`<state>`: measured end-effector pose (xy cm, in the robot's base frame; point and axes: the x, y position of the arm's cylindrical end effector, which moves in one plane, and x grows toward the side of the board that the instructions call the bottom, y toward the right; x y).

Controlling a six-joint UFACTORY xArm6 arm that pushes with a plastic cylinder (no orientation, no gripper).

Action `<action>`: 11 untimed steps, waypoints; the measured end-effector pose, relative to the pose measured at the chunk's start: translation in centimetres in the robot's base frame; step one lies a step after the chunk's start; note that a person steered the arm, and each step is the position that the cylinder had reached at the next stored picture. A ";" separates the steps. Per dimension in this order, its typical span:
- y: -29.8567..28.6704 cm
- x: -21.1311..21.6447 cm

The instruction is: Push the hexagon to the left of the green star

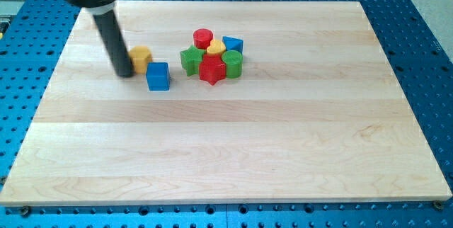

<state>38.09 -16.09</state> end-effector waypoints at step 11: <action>-1.0 -10.9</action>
<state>27.17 -17.13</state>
